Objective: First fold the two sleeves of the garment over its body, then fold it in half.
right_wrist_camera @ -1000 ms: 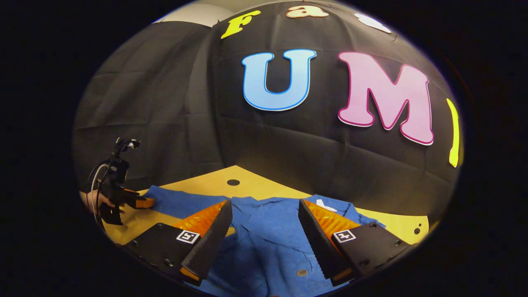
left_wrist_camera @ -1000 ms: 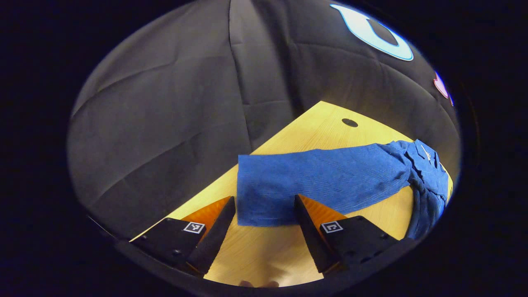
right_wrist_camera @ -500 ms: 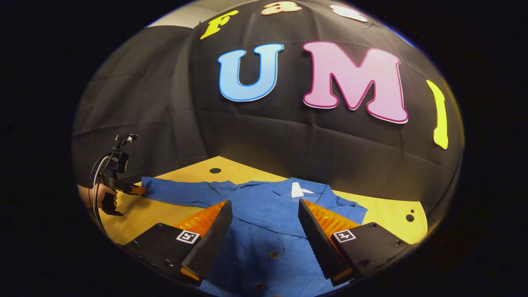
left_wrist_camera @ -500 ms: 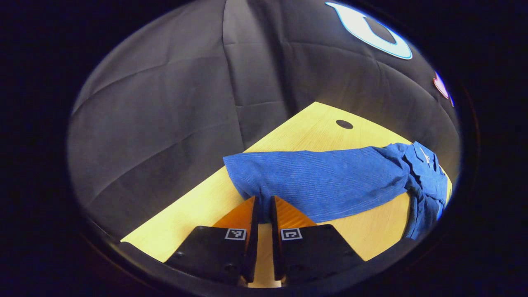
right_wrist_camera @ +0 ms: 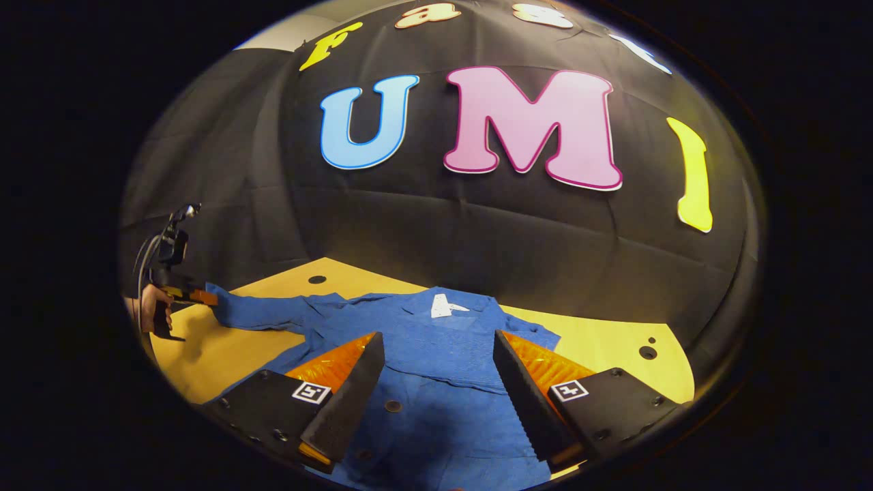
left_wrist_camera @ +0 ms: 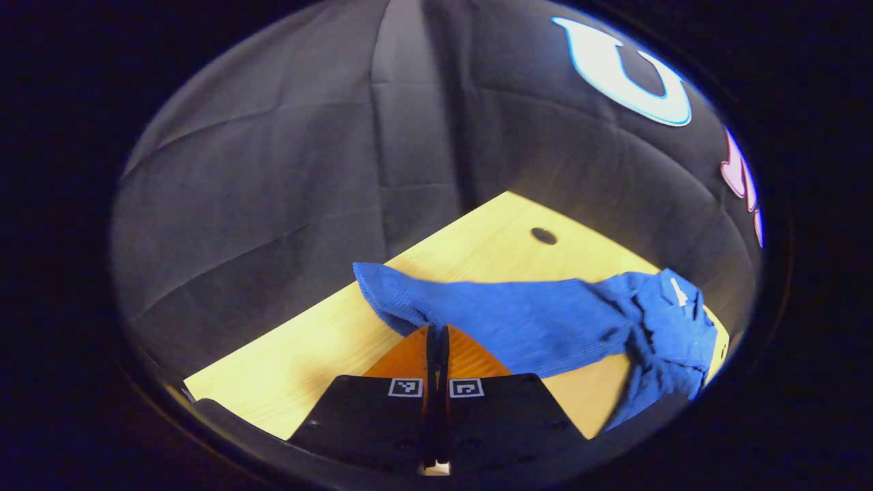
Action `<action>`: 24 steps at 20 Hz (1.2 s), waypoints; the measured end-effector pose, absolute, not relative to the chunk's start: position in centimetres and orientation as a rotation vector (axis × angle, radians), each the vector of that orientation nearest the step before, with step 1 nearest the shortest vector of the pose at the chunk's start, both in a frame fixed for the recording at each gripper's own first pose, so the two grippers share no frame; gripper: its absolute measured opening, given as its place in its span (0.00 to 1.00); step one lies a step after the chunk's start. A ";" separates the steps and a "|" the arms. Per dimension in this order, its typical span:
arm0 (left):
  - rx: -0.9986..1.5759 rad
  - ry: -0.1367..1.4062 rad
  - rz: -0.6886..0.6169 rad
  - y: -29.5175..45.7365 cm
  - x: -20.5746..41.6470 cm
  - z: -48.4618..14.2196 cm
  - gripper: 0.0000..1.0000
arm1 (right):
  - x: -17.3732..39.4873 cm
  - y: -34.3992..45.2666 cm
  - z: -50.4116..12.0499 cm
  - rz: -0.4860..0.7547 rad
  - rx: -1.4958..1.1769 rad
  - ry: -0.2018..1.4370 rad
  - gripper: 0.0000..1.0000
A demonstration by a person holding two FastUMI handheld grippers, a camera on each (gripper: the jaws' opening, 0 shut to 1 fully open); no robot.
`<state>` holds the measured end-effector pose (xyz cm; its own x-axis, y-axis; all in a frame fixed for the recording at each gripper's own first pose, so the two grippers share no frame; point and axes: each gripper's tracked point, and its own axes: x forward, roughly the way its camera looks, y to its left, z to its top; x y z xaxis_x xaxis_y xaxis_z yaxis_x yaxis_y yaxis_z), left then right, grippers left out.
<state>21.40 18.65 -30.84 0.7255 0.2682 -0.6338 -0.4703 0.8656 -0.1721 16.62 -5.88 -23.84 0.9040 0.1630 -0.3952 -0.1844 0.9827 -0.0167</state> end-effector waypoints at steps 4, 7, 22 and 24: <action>-0.299 0.526 0.278 10.9 27.1 -24.9 0.00 | 16.2 -9.1 -24.1 0.132 -0.055 0.411 1.00; -0.209 0.413 0.169 4.0 31.6 -21.5 0.00 | 15.7 -11.7 -24.3 0.094 -0.053 0.419 1.00; 0.031 0.508 -0.387 -38.0 34.1 -25.0 0.84 | 9.7 -25.6 -25.6 -0.140 0.015 0.481 1.00; 0.029 0.495 -0.462 -40.7 32.4 -24.5 0.83 | 8.6 -25.7 -26.1 -0.155 0.036 0.501 1.00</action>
<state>32.44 -40.69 -24.50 0.7796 -0.4202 -0.4644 0.4341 0.8970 -0.0829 8.64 -25.71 -26.12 0.8656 -0.1391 -0.4810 0.1568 0.9876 -0.0033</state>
